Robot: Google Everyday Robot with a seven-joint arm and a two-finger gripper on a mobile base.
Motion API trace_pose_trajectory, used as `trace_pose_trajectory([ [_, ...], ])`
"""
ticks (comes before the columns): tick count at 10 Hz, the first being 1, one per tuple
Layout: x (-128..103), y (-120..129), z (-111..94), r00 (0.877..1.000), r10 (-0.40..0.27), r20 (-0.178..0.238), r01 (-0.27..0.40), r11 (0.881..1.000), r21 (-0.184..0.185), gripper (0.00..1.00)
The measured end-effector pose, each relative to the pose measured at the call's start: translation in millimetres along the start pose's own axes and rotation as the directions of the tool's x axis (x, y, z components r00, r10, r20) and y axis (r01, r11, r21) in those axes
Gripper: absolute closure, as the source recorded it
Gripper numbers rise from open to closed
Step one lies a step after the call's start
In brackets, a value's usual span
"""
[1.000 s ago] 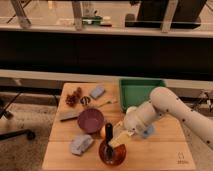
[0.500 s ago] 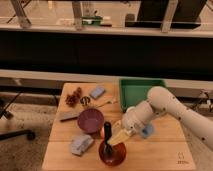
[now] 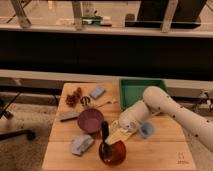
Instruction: Wipe red bowl with brush
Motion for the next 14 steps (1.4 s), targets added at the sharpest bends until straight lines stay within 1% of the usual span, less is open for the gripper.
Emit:
trace_pose_trajectory([
  [3,-4.5,-7.8,0.4,1.000,0.002,-0.007,-0.002,1.000,0.007,1.00],
  [7,-5.1,-18.8,-13.8,1.000,0.007,-0.015,-0.006,0.999,0.047,1.00],
  [9,1.9,-25.1,-24.1,1.000,0.017,-0.022,-0.015,0.998,0.064,1.00],
  [14,38.5,-41.2,-50.2,0.998,0.058,-0.035,-0.054,0.993,0.105,1.00],
])
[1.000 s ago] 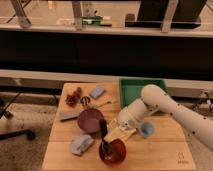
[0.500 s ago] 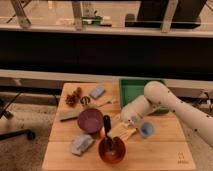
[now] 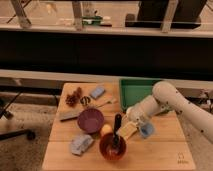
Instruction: Wipe red bowl with brush
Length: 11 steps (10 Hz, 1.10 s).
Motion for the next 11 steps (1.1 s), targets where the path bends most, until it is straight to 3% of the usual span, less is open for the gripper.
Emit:
trace_pose_trajectory([
  [5,24.8,5.3,-6.5,1.000,0.010,0.000,-0.010,1.000,-0.001,1.00],
  [11,11.6,43.6,29.6,0.999,-0.050,-0.006,0.049,0.996,-0.078,1.00],
])
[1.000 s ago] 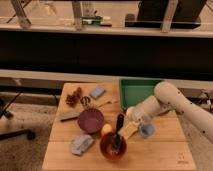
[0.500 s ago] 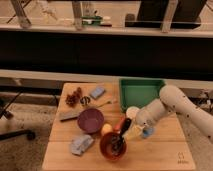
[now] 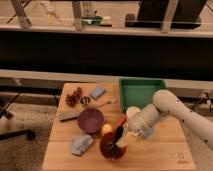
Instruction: Wipe red bowl with brush
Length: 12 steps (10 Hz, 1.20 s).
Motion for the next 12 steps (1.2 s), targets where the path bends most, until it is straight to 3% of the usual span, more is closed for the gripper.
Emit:
trace_pose_trajectory([
  [5,-26.9,11.6,26.2,0.999,-0.036,-0.019,0.035,0.999,-0.042,1.00],
  [12,-46.2,1.8,24.4,0.999,-0.042,-0.033,0.042,0.999,-0.010,1.00],
])
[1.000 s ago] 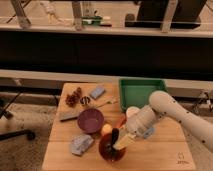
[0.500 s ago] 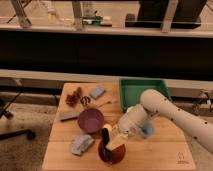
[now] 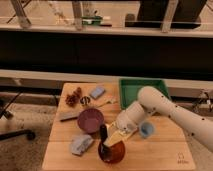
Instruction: Wipe red bowl with brush
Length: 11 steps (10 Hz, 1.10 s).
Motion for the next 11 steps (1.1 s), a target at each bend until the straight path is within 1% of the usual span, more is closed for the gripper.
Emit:
trace_pose_trajectory([
  [2,-0.4,-4.2,-5.4,1.000,-0.003,-0.006,0.003,1.000,0.018,1.00],
  [3,0.1,-7.6,-10.7,1.000,-0.009,-0.004,0.010,0.999,0.032,1.00],
  [7,6.5,-16.8,-31.8,1.000,-0.022,-0.004,0.022,0.998,0.063,1.00],
  [9,14.5,-21.8,-41.0,1.000,-0.016,-0.002,0.016,0.997,0.077,1.00],
  [11,28.2,-28.0,-49.1,1.000,-0.003,-0.003,0.003,0.996,0.091,1.00],
])
